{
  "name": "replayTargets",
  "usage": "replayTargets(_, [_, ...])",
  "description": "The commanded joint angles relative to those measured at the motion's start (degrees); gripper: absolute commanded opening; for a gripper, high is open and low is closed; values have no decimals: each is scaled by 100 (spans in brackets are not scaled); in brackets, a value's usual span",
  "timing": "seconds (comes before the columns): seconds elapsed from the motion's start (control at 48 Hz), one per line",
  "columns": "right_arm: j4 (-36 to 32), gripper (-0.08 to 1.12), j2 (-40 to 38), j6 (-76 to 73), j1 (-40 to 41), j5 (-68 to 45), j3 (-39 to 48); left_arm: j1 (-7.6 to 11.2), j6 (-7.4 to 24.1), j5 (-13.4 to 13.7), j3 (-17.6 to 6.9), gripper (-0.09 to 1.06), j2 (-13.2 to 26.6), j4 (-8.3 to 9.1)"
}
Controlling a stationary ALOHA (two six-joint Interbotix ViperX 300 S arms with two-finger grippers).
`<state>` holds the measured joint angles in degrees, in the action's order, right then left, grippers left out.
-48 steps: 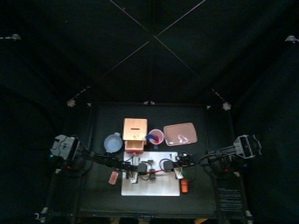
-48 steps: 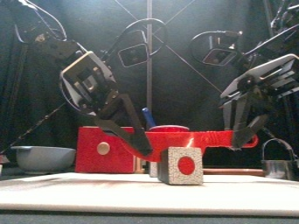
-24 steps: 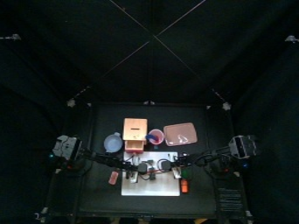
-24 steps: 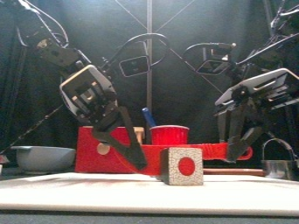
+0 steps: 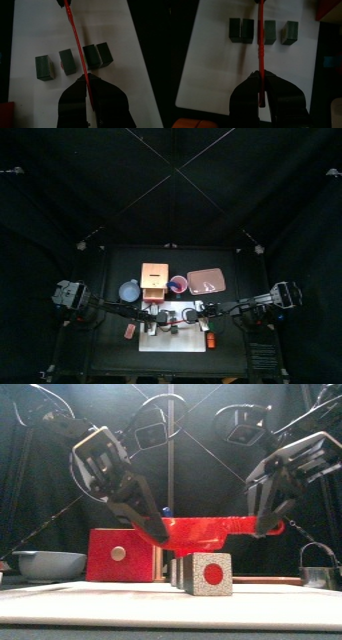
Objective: Place sushi on board then cut the sushi with the knife then place the pieces on the plate
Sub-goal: Cut the sushi into 4 pieces
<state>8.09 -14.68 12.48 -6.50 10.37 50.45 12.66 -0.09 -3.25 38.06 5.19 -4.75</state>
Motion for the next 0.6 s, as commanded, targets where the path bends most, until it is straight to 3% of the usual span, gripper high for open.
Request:
replayTargets(0.021, [123,42,-202,26,-141,-18,44,193,35,-35,-176,36,-35,26])
replayTargets(0.438, [255,42,97,26,-167,-18,44,264,9,-18,-299,36,334,0])
replayTargets(0.604, [299,42,158,26,-185,-18,18,264,9,35,-308,36,281,-70])
